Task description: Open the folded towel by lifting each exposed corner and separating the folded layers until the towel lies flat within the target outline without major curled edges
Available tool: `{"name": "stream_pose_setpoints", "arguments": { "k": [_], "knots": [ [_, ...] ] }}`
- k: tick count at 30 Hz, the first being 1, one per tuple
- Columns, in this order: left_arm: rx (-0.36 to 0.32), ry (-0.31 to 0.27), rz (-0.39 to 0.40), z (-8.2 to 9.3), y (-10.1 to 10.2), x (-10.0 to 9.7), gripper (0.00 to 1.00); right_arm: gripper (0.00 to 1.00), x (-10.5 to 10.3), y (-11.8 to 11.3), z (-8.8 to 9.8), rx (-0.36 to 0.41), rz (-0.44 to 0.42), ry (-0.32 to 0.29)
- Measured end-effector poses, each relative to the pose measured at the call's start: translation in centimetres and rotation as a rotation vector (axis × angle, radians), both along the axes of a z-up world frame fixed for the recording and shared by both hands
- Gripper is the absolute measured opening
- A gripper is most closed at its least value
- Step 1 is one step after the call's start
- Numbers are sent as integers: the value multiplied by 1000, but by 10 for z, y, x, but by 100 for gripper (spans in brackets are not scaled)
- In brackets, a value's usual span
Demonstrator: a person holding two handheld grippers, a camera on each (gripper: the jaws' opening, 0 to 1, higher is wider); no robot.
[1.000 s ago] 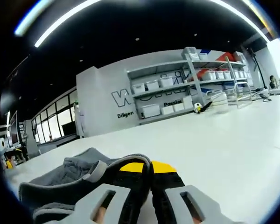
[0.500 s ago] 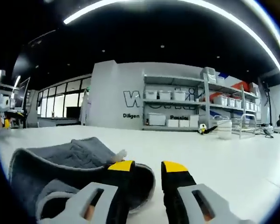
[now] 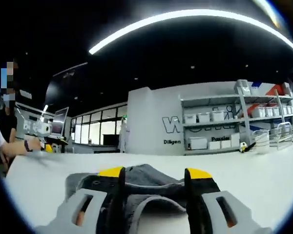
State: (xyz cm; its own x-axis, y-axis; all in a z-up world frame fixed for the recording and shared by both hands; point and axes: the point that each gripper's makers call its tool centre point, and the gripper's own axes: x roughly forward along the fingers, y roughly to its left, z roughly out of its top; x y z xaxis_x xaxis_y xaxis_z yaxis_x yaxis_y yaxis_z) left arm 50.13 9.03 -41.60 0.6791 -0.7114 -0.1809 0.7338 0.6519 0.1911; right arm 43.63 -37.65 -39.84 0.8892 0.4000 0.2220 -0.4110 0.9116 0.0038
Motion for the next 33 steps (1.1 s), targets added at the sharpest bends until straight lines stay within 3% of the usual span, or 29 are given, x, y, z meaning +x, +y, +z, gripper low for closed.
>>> {"name": "stream_pose_setpoints", "arguments": {
  "k": [3,7,12,19,27,33],
  "knots": [
    [23,2,-6,-5,-3,-1,98,60,-18,17,-3,-37,57,8],
    [24,0,-18,-4,-6,-3,98,66,-33,35,-26,-201,77,75],
    [24,-1,-32,-3,-10,-5,98,80,-45,58,-29,-205,134,82],
    [40,3,-35,-6,-11,-3,98,98,-44,51,-31,-180,127,107],
    [61,13,-35,-13,-13,-3,98,99,-42,41,-34,-180,70,126],
    [76,-20,-78,-7,-29,-16,98,99,-42,40,-36,-196,56,130]
  ]
}}
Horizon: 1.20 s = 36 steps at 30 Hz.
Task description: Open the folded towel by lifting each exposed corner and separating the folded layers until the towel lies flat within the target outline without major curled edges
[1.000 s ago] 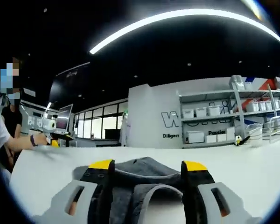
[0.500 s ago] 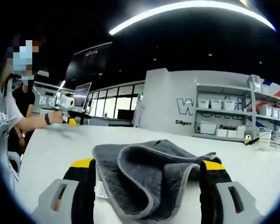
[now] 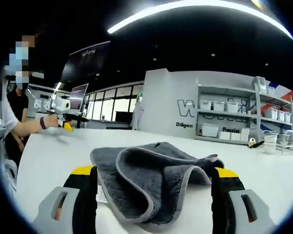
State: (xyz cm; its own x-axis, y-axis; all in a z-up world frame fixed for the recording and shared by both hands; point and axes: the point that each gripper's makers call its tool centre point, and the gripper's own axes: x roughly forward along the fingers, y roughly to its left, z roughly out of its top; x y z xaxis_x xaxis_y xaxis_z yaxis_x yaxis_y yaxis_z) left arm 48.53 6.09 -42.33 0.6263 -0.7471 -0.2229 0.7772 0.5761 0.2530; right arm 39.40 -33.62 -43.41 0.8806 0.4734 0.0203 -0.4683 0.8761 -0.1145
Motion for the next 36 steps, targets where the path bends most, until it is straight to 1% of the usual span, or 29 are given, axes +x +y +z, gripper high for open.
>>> {"name": "stream_pose_setpoints", "arguments": {
  "k": [1,2,3,4,5,7,8,9,11,13,16,17,18,20,22,25,29,35,36],
  "knots": [
    [17,-14,-4,-1,-3,-2,98,99,0,0,0,5,1,0],
    [63,-45,-7,-3,-7,-3,98,99,-1,-1,1,8,1,1],
    [98,-69,-7,-4,-10,-4,98,99,-1,-2,1,11,0,2],
    [126,-108,-12,-4,-14,-6,98,99,-2,-3,2,17,-12,-3],
    [143,-151,-16,-2,-18,-6,98,99,-2,-5,3,18,-21,-7],
    [160,-174,-27,-4,-26,-7,97,99,-4,-8,5,18,-32,-18],
    [163,-161,-35,-8,-32,-8,97,99,-5,-9,5,21,-34,-22],
    [174,-146,-62,-13,-42,-8,97,99,-6,-9,6,26,-34,-26],
    [171,-142,-79,-15,-56,-5,95,99,-7,-9,6,24,-31,-25],
    [176,-142,-95,-13,-69,-4,94,99,-9,-7,6,19,-26,-29],
    [192,-171,-107,-7,-81,-1,93,99,-11,-6,5,13,-19,-27],
    [204,-174,-111,-6,-84,1,93,99,-11,-6,4,11,-19,-22],
    [239,-172,-127,-9,-89,4,93,99,-11,-6,1,7,-20,-11],
    [286,-144,-169,-17,-98,4,94,99,-11,-7,0,9,-18,-5],
    [318,-143,-180,-21,-106,7,93,99,-14,-6,6,39,-4,-26],
    [347,-146,-196,-24,-114,10,93,99,-15,-9,7,56,-7,-31],
    [364,-140,-219,-27,-124,12,92,99,-16,-8,8,79,2,-32],
    [384,-149,-256,-27,-136,12,84,99,-17,-6,8,85,9,-32],
    [385,-146,-276,-28,-140,11,84,99,-17,-7,8,88,8,-33]
  ]
}}
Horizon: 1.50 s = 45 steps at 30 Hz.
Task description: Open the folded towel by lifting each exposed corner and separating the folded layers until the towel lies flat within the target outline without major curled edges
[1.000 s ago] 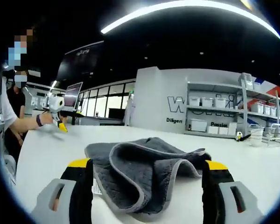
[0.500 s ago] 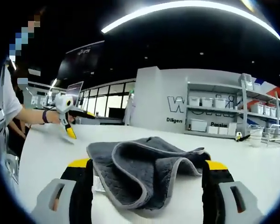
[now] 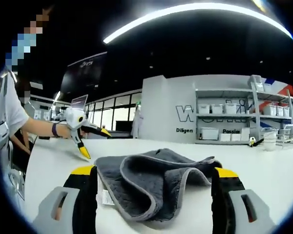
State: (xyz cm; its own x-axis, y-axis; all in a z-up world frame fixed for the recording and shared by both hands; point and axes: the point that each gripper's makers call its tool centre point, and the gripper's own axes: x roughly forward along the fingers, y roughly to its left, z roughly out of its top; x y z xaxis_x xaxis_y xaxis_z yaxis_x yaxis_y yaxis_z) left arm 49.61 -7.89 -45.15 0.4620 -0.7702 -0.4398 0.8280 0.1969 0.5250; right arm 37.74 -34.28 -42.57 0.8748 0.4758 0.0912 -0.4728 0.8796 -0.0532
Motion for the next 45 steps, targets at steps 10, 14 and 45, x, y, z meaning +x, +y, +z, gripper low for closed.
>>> {"name": "stream_pose_setpoints", "arguments": {
  "k": [10,14,45],
  "knots": [
    [-16,80,-41,-15,-13,-2,71,99,-2,-3,4,42,0,-12],
    [-14,92,-74,-18,-19,-7,65,99,-1,-2,2,38,-1,-5],
    [-47,260,-174,-38,-36,-34,6,97,0,-7,2,79,-12,5]
  ]
}}
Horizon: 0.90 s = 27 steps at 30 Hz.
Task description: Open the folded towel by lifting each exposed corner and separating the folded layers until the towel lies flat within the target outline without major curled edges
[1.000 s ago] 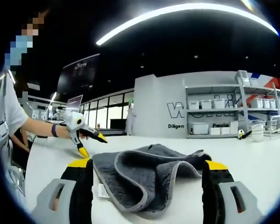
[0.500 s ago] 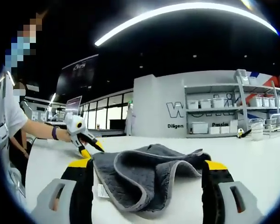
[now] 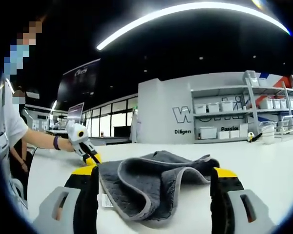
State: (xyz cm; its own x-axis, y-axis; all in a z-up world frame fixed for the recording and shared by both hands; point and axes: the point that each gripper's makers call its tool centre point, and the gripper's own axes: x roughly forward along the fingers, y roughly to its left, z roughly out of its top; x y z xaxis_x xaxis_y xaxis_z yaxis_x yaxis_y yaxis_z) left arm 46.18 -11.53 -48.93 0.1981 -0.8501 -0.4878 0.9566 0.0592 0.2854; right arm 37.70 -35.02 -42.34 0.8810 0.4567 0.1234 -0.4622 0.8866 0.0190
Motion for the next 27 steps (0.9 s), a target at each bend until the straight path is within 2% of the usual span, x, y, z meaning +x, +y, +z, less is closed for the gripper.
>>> {"name": "stream_pose_setpoints", "arguments": {
  "k": [8,15,20,27],
  "knots": [
    [-18,118,39,1,2,-7,4,97,0,-1,2,11,-3,-5],
    [-33,221,36,2,2,-28,4,97,1,-4,4,23,-5,-12],
    [-40,256,22,5,-2,-50,4,97,2,-8,6,47,-11,-16],
    [-34,292,-56,10,-13,-101,4,97,-1,-5,11,64,18,-37]
  ]
}}
